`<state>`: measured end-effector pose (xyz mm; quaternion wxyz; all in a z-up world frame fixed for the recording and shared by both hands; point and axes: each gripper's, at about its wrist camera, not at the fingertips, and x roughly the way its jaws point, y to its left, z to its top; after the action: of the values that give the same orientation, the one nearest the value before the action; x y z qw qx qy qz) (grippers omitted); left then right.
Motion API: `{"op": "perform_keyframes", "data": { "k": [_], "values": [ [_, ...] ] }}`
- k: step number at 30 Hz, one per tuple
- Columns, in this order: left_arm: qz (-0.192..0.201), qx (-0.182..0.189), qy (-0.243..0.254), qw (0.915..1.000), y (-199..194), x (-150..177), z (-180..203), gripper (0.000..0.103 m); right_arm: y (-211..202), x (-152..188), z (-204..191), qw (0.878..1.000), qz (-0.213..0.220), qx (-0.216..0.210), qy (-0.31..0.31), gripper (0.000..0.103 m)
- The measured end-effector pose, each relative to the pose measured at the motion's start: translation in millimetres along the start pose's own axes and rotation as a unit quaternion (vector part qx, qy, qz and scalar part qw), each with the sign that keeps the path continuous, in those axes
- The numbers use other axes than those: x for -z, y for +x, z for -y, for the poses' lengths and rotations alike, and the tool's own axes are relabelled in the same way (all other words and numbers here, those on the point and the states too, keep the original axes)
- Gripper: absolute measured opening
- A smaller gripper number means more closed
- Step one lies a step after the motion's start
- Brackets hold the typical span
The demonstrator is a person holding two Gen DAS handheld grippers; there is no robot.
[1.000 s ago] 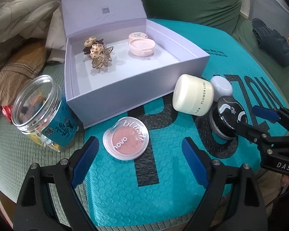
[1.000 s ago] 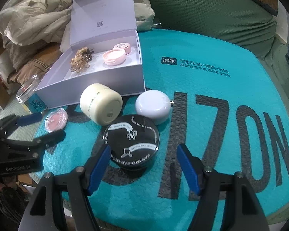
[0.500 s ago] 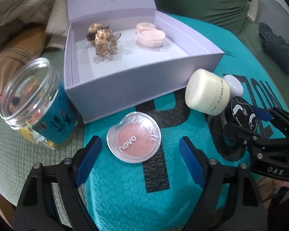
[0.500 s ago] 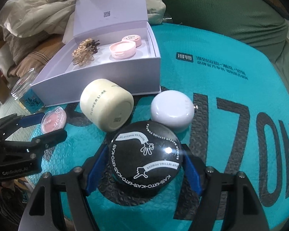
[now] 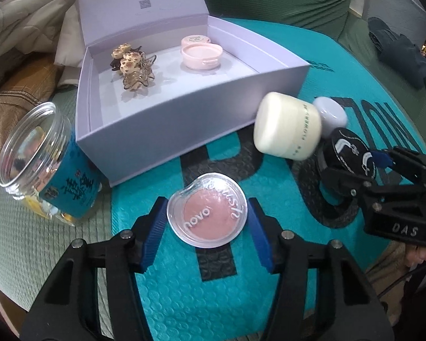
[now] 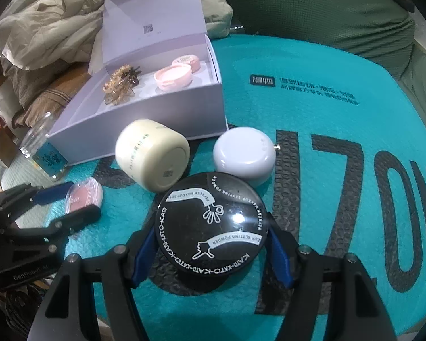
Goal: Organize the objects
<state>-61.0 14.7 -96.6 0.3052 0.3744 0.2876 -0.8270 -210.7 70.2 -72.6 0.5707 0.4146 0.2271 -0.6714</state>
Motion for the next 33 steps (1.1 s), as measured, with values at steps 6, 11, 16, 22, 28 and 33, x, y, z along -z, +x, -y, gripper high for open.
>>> {"op": "perform_keyframes", "data": {
  "k": [6,11,16,22,28,33],
  "values": [
    [0.005,0.010,0.002,0.9999,-13.5,7.7,-4.8,0.054,-9.1,6.2,-11.2,1.000,-0.003,0.003,-0.005,0.070],
    [0.012,0.022,-0.008,0.9997,-21.8,12.2,-12.8,0.054,-9.2,13.0,-13.9,1.000,-0.010,0.005,-0.002,0.070],
    [0.015,0.028,-0.008,0.9995,-25.5,15.4,-14.1,0.054,-14.9,11.9,-12.9,1.000,0.000,0.007,-0.001,0.070],
    [0.018,0.025,-0.007,0.9995,-28.0,12.8,-14.5,0.054,-17.4,10.5,-9.7,1.000,0.000,0.009,0.000,0.070],
    [0.014,0.022,0.003,0.9996,-34.4,3.3,-10.1,0.054,-27.4,8.8,-6.6,1.000,0.011,0.005,-0.001,0.070],
    [0.010,0.019,0.011,0.9997,-41.2,-7.1,-4.2,0.054,-37.8,5.9,-3.8,1.000,0.020,0.007,-0.009,0.070]
  ]
}}
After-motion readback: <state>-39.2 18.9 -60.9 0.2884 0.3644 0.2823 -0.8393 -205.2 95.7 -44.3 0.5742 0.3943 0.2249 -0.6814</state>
